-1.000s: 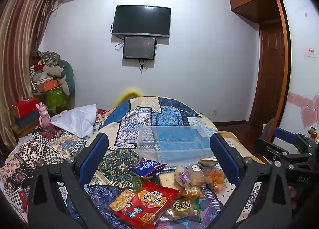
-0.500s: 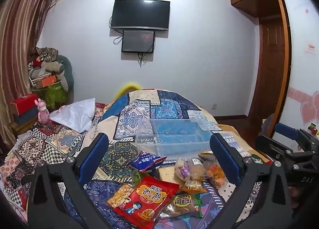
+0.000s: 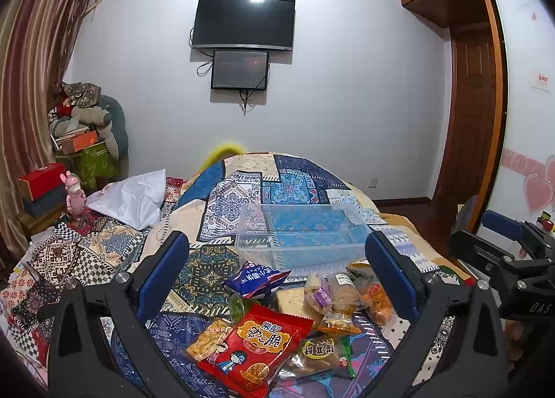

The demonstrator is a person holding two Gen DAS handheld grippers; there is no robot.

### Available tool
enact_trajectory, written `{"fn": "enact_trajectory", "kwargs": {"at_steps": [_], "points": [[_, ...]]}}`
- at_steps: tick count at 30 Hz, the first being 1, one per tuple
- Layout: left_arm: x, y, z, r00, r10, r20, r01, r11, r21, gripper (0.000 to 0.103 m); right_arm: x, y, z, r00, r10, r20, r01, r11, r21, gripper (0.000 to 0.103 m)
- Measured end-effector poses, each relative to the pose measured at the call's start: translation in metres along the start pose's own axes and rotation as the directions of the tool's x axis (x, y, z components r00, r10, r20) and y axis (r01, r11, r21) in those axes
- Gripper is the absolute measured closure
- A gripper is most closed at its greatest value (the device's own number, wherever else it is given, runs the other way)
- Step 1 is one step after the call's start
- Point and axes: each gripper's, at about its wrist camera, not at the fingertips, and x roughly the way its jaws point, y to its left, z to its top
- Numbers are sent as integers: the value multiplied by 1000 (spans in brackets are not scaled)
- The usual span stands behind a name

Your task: Organize snacks

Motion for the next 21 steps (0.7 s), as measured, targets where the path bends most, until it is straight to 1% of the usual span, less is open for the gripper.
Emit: {"fn": "enact_trajectory", "kwargs": {"at_steps": [21], "points": [[1, -2, 1, 1000, 5, 0, -5, 1000, -1, 0, -5, -1, 3, 1000, 4, 14, -4, 1000, 6, 0]]}}
